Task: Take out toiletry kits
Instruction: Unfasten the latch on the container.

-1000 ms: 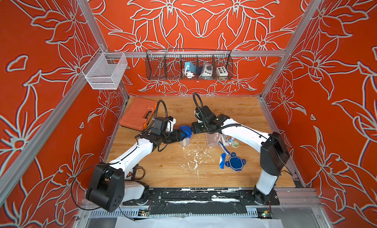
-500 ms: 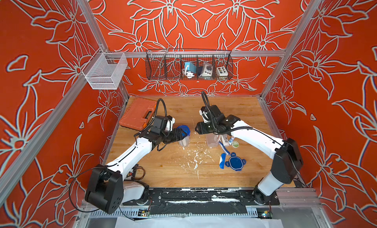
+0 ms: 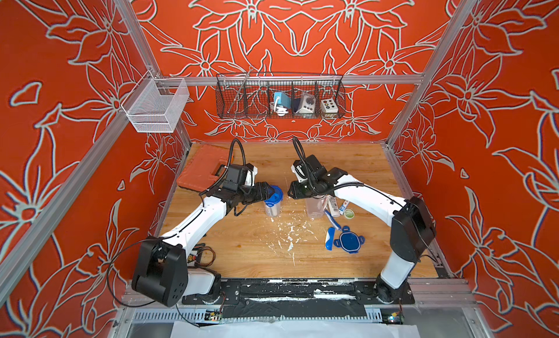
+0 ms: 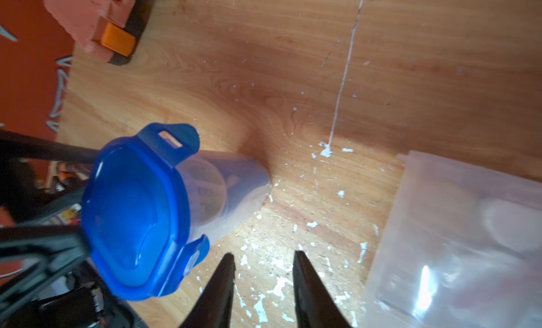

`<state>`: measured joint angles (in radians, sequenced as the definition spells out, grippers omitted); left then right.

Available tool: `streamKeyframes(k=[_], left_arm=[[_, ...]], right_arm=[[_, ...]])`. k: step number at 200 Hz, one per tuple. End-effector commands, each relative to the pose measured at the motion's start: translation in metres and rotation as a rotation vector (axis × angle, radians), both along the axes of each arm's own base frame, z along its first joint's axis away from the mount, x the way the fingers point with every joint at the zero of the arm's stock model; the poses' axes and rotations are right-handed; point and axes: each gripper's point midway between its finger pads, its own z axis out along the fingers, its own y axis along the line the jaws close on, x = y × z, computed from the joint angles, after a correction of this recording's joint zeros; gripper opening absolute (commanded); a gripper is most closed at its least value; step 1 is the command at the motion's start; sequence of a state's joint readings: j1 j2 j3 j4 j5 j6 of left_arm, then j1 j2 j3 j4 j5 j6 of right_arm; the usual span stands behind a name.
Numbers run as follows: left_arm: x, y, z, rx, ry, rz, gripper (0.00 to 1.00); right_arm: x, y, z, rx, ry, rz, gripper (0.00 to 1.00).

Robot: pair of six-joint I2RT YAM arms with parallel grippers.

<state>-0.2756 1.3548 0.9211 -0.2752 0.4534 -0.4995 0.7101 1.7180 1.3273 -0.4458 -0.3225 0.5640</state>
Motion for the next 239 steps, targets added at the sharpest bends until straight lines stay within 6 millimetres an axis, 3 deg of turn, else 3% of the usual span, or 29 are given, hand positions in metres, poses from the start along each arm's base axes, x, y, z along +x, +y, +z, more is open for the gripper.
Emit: streamKeyframes(k=[1,19,44,68,113,156,239], left_arm=[[-0.002,-0.011,0.001,-0.067,0.000,-0.046,0.72],[-0.002,-0.008,-0.002,-0.054,0.003,-0.033,0.71],[-0.004,0.000,-0.012,-0.014,0.021,-0.010,0.70],[-0.007,0.007,-0.023,0.020,0.044,0.012,0.68],[-0.009,0.012,-0.030,0.046,0.057,0.026,0.67],[-0.015,0.018,-0.039,0.069,0.080,0.045,0.66],[-0.024,0.027,-0.062,0.099,0.142,0.096,0.62]], right_arm=[[-0.013,0.019,0.027,0.336,0.031,0.015,0.32],[-0.020,0.027,0.047,0.560,0.058,0.055,0.32],[-0.016,0.029,0.047,0.717,0.116,0.037,0.33],[-0.008,0.030,0.042,0.822,0.156,0.026,0.40],[-0.004,0.033,0.022,0.826,0.205,0.007,0.42],[-0.006,0.034,0.010,0.830,0.242,0.000,0.51],[-0.014,0.037,0.009,0.906,0.292,0.010,0.43]])
